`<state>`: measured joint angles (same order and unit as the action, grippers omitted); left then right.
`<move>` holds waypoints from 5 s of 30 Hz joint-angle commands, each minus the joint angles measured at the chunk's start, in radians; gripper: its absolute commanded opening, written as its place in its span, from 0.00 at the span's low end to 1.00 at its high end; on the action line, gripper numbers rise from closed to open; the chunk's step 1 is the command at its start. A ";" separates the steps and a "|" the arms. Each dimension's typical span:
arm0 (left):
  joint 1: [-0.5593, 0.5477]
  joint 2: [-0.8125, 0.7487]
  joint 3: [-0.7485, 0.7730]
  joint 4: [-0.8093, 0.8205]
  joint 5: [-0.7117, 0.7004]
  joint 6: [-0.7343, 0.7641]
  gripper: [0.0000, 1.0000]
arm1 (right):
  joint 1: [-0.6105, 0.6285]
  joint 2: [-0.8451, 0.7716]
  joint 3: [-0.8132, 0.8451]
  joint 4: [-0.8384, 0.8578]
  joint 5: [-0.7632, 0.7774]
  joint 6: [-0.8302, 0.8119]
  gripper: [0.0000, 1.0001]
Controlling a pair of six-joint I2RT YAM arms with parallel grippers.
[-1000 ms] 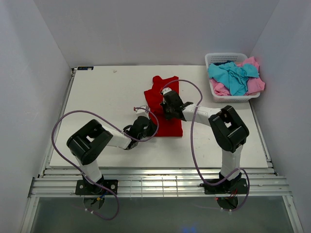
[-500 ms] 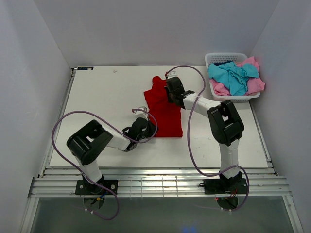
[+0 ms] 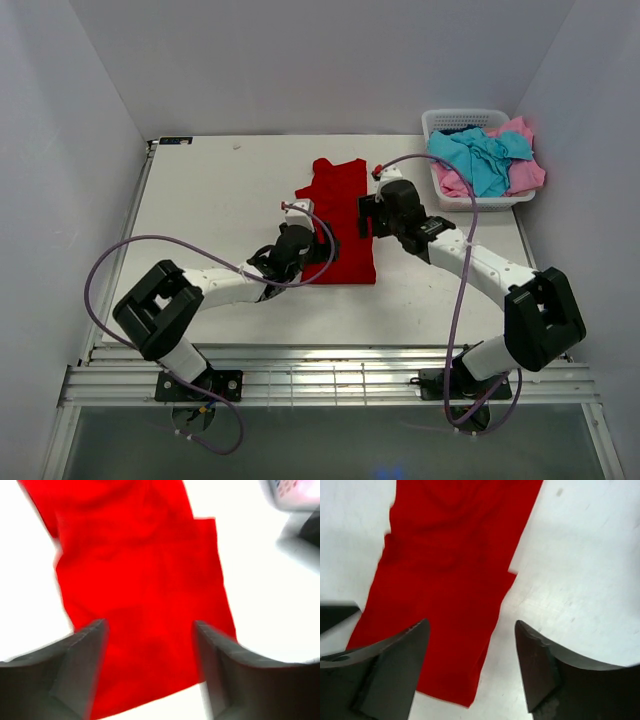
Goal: Fold and stack the t-shirts
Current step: Fold the tshirt
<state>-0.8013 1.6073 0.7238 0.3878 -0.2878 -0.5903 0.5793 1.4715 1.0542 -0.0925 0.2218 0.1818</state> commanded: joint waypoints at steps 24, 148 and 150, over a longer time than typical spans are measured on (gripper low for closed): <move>0.106 -0.141 -0.385 0.182 0.352 -0.108 0.98 | 0.022 -0.022 -0.457 0.174 -0.196 0.232 0.75; 0.181 0.363 0.422 0.286 -0.090 0.270 0.00 | -0.104 0.530 0.446 0.214 0.088 -0.008 0.08; 0.204 0.413 0.481 0.304 -0.090 0.274 0.00 | -0.110 0.575 0.489 0.240 0.097 -0.013 0.08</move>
<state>-0.6292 1.9747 1.1286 0.6506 -0.3771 -0.3298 0.4843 2.0041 1.4662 0.0414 0.3138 0.1833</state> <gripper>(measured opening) 0.025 0.088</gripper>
